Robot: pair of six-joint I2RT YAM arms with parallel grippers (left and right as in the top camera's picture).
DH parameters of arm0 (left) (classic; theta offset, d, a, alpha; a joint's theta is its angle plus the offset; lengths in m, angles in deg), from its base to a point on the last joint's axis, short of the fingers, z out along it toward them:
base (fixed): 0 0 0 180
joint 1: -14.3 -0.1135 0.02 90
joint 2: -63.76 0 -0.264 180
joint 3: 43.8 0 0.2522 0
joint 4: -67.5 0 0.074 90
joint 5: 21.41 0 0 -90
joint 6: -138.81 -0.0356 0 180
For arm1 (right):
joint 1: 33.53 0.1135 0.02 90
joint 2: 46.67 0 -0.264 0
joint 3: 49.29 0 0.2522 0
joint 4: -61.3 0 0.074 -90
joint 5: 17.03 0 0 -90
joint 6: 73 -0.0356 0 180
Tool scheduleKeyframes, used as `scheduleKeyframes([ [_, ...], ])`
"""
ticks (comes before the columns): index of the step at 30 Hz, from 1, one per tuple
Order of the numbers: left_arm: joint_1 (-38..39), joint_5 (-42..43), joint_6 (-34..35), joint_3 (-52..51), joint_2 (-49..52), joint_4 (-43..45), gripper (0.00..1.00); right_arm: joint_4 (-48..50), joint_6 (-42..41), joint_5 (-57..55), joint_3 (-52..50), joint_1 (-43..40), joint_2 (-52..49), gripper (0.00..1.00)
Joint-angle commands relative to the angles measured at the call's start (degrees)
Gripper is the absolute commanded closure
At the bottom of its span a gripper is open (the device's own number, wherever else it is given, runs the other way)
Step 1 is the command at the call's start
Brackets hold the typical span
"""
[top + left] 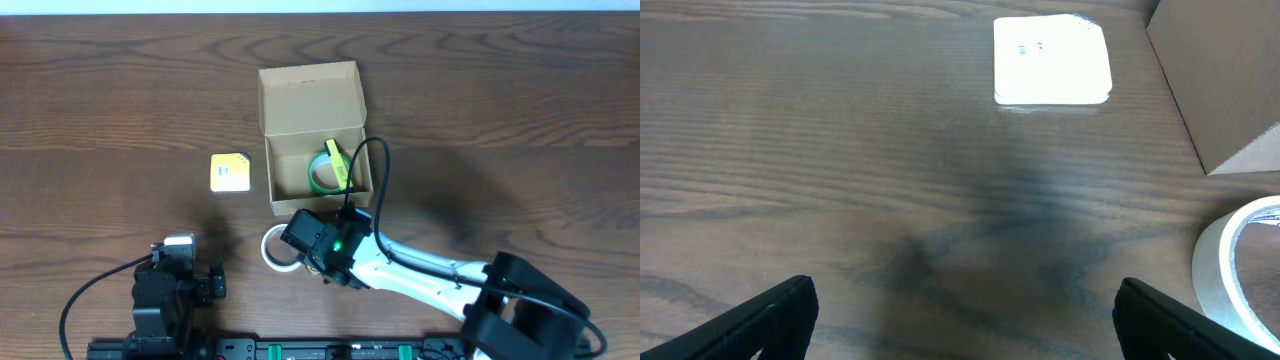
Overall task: Pack container
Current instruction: 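Move the right gripper to the correction tape dispenser and grasp it, then carry the correction tape into the box and release it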
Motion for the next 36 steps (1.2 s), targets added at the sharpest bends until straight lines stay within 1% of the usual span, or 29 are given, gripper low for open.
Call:
scheduleKeyframes([
  [1, 0.0, -1.9, -1.3, -0.7, -0.3, -4.1, 0.04, -0.6, -1.2, 2.9, -0.4, -1.0, -2.6, 0.17],
  [6, 0.0, -1.9, -1.3, -0.7, -0.3, -4.1, 0.04, -0.6, -1.2, 3.5, -0.4, -1.0, -3.4, 0.19],
  [8, 0.0, -1.9, -1.3, -0.7, -0.3, -4.1, 0.05, -0.7, -1.2, 4.0, -0.4, -1.0, -3.4, 0.23],
  [10, 0.0, -1.9, -1.3, -0.7, -0.3, -4.1, 0.04, -0.7, -1.2, 4.3, -0.4, -1.0, -3.4, 0.3],
  [11, 0.0, -1.9, -1.3, -0.7, -0.3, -4.1, 0.04, -0.9, -1.2, 4.3, -0.4, -1.0, -3.4, 0.37],
  [12, 0.0, -1.9, -1.3, -0.7, -0.3, -4.1, 0.04, -0.9, -1.0, 4.3, -0.4, -1.0, -3.4, 0.54],
  [15, 0.0, -1.9, -1.3, -0.7, -0.3, -4.1, 0.04, -0.8, -1.0, 4.3, -0.4, -1.0, -3.4, 0.79],
  [16, 0.0, -1.9, -1.3, -0.7, -0.3, -4.0, 0.05, -0.8, -0.9, 4.3, -0.4, -1.0, -3.4, 0.89],
  [17, 0.0, -1.9, -1.3, -0.7, -0.3, -4.1, 0.05, -0.8, -0.5, 4.3, -0.4, -1.0, -3.4, 0.95],
  [18, 0.0, -1.9, -1.3, -0.7, -0.3, -4.0, 0.04, -0.8, 0.3, 4.2, -0.3, -1.0, -3.4, 0.99],
  [24, 0.0, -1.9, -1.3, -0.7, -0.3, -4.1, 0.05, -1.5, 4.4, 4.3, 1.1, -1.0, -3.0, 0.99],
  [26, 0.0, -1.9, -1.3, -0.7, -0.3, -4.0, 0.05, -4.0, 4.6, 4.3, 2.7, -1.0, -2.8, 0.99],
  [30, 0.0, -1.9, -1.3, -0.7, -0.3, -4.1, 0.05, -10.0, 8.1, 4.2, 7.7, -0.8, -2.8, 0.99],
  [36, 0.0, -1.9, -1.3, -0.7, -0.3, -4.1, 0.05, -18.4, 8.2, 1.0, 15.3, 0.9, -2.8, 0.99],
])
